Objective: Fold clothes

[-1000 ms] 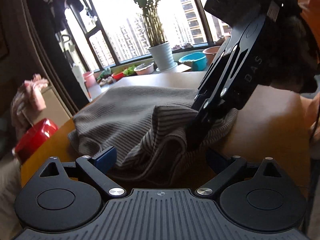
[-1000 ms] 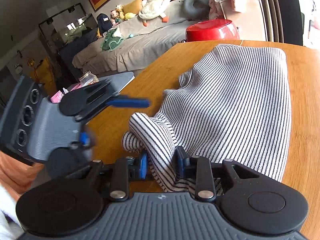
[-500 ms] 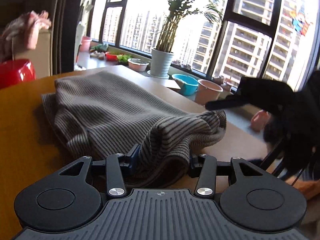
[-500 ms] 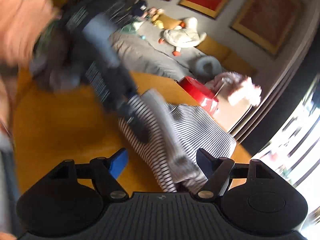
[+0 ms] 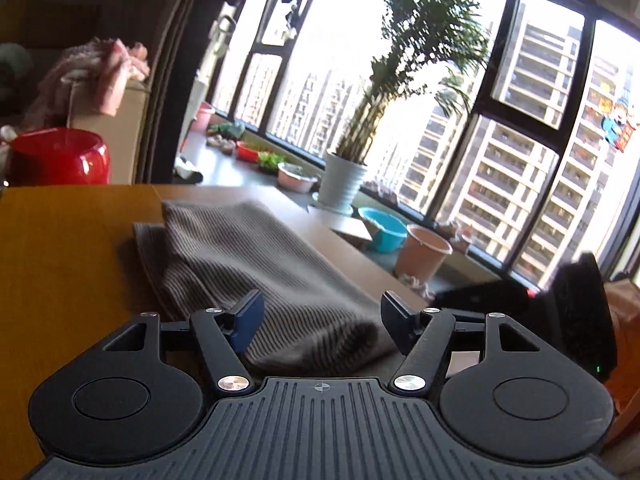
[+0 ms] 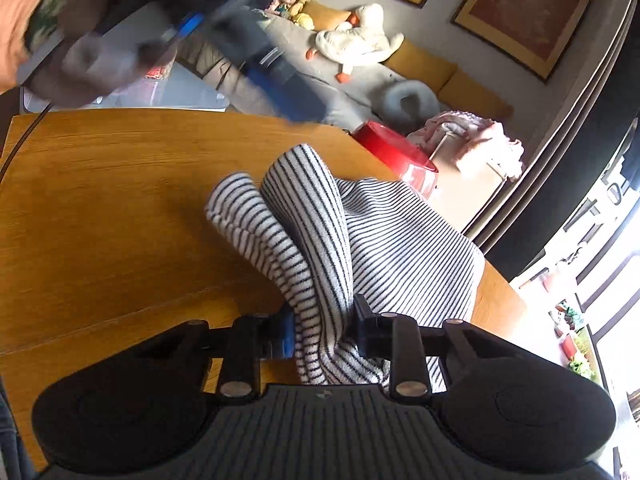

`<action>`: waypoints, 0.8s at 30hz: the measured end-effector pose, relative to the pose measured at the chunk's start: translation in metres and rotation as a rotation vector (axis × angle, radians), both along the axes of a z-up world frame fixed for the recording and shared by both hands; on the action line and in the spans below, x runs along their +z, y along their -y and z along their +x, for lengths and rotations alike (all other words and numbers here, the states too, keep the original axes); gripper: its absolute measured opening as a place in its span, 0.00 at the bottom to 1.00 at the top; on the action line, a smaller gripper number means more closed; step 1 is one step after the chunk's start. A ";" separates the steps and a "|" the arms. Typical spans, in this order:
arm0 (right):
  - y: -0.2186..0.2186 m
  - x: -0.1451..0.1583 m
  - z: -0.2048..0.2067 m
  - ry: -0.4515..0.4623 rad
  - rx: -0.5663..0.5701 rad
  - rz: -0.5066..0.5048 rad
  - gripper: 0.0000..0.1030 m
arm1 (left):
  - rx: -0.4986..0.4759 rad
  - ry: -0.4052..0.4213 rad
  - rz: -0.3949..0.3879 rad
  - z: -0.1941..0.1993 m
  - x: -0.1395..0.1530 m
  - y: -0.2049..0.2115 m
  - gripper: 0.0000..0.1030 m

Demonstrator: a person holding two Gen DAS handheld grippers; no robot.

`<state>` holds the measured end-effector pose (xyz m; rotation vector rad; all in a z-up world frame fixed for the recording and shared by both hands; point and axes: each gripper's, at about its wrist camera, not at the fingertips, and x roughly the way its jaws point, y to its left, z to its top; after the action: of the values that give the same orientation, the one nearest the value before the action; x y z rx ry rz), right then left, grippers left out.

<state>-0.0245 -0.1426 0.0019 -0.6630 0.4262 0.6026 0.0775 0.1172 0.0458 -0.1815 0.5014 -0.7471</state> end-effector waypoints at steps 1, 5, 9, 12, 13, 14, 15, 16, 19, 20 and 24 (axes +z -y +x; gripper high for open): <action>-0.001 0.001 -0.001 -0.012 0.003 0.003 0.26 | 0.016 -0.006 0.000 0.008 0.001 0.001 0.65; -0.001 0.018 -0.006 -0.084 0.020 0.029 0.24 | 0.030 -0.098 0.022 0.047 -0.016 0.016 0.41; 0.011 0.061 -0.027 -0.140 0.044 0.075 0.23 | -0.006 -0.163 0.094 0.061 -0.042 0.029 0.39; 0.015 0.099 -0.028 -0.115 0.092 0.069 0.22 | -0.055 -0.200 0.077 0.059 -0.048 0.026 0.40; 0.014 0.108 -0.020 -0.107 0.109 0.063 0.22 | -0.072 -0.212 0.070 0.058 -0.051 0.025 0.40; 0.013 0.118 -0.012 -0.099 0.127 0.058 0.22 | -0.089 -0.224 0.063 0.058 -0.053 0.023 0.39; 0.012 0.128 -0.005 -0.092 0.144 0.053 0.22 | -0.106 -0.236 0.057 0.057 -0.055 0.022 0.37; 0.012 0.134 0.007 -0.092 0.154 0.051 0.21 | -0.101 -0.254 0.062 0.058 -0.056 0.021 0.36; 0.021 0.115 0.061 -0.180 0.088 0.081 0.21 | -0.086 -0.305 0.041 0.065 -0.062 0.018 0.32; 0.026 0.105 0.079 -0.213 0.060 0.101 0.21 | -0.081 -0.316 0.031 0.067 -0.062 0.017 0.31; 0.042 0.065 0.140 -0.338 -0.026 0.188 0.21 | -0.065 -0.356 -0.013 0.075 -0.064 0.012 0.28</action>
<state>0.1155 -0.1847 0.0670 -0.3752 0.6831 0.7233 0.1529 0.1051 -0.0178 -0.3140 0.8437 -0.7857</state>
